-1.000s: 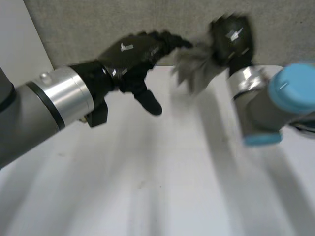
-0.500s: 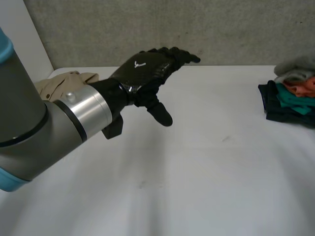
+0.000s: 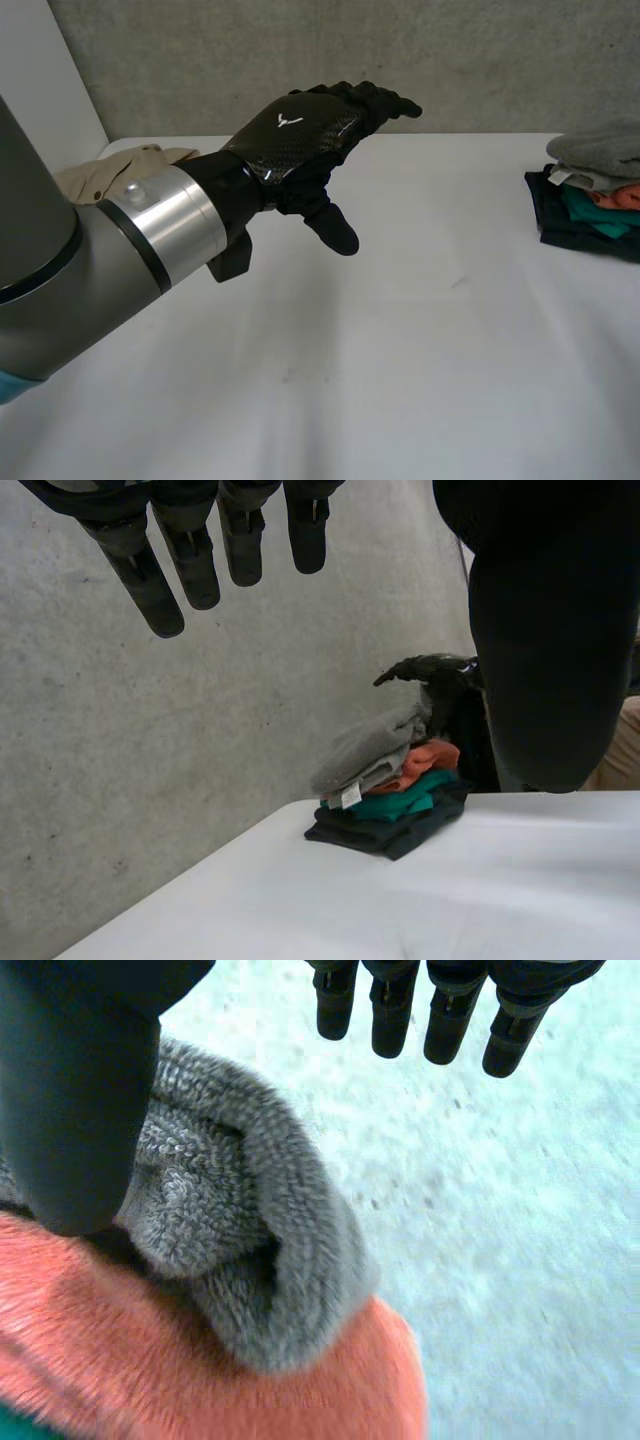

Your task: Fold the laundry.

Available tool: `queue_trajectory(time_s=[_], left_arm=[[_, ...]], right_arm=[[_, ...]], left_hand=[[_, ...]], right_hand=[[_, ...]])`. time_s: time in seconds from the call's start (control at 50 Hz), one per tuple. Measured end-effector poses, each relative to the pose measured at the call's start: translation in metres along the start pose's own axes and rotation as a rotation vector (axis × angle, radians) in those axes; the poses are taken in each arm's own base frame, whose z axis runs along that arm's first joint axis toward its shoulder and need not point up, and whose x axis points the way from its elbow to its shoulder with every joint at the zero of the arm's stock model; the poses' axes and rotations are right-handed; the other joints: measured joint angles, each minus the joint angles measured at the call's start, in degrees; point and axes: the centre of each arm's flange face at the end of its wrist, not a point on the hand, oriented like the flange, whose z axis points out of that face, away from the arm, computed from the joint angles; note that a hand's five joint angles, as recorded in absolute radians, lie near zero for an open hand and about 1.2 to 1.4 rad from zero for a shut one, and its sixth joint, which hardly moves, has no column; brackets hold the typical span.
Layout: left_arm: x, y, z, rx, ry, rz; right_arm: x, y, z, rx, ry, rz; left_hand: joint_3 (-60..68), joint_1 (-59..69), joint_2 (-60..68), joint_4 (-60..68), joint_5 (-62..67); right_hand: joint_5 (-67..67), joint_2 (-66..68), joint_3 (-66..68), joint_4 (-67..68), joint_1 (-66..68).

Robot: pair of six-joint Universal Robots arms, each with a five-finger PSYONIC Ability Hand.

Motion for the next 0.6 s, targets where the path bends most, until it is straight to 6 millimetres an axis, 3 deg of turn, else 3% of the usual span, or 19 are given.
queue_trajectory(time_s=[0.08, 0.2, 0.3, 0.36, 0.4, 0.46, 0.5, 0.52, 0.6], left_arm=[[0.003, -0.002, -0.004, 0.005, 0.002, 0.001], [0.006, -0.007, -0.009, 0.022, 0.003, 0.008], [0.007, -0.019, -0.010, 0.067, -0.003, 0.025], [0.006, -0.029, -0.010, 0.106, -0.018, 0.034], [0.004, -0.041, -0.009, 0.147, -0.041, 0.041], [-0.004, -0.063, -0.009, 0.221, -0.112, 0.047], [-0.011, -0.075, -0.010, 0.256, -0.169, 0.051], [-0.020, -0.083, -0.011, 0.280, -0.227, 0.056], [-0.054, -0.096, -0.017, 0.295, -0.422, 0.097]], right_arm=[[0.011, -0.013, -0.020, -0.140, 0.093, -0.088], [0.047, -0.043, -0.043, -0.309, 0.335, -0.392], [0.070, -0.093, -0.039, -0.200, 0.552, -0.582], [0.069, -0.121, -0.033, -0.064, 0.607, -0.625], [0.057, -0.150, -0.027, 0.095, 0.621, -0.646], [0.017, -0.186, -0.023, 0.342, 0.551, -0.641], [-0.010, -0.198, -0.023, 0.449, 0.476, -0.624], [-0.033, -0.205, -0.025, 0.521, 0.401, -0.605], [-0.104, -0.206, -0.040, 0.641, 0.133, -0.519]], left_hand=[[0.00, 0.00, 0.00, 0.00, 0.00], [0.00, 0.00, 0.00, 0.00, 0.00], [0.00, 0.00, 0.00, 0.00, 0.00], [0.00, 0.00, 0.00, 0.00, 0.00], [0.00, 0.00, 0.00, 0.00, 0.00], [0.00, 0.00, 0.00, 0.00, 0.00], [0.00, 0.00, 0.00, 0.00, 0.00], [0.00, 0.00, 0.00, 0.00, 0.00], [0.00, 0.00, 0.00, 0.00, 0.00]], right_hand=[[0.00, 0.00, 0.00, 0.00, 0.00], [0.00, -0.01, 0.00, 0.00, 0.00], [0.00, -0.01, 0.00, 0.00, 0.00], [0.00, -0.01, 0.00, 0.00, 0.00], [0.00, -0.01, 0.00, 0.00, 0.00], [0.00, -0.02, 0.00, 0.00, 0.00], [0.00, -0.02, 0.00, 0.01, 0.00], [0.00, -0.03, 0.00, 0.00, 0.00], [0.00, -0.05, 0.00, 0.00, 0.00]])
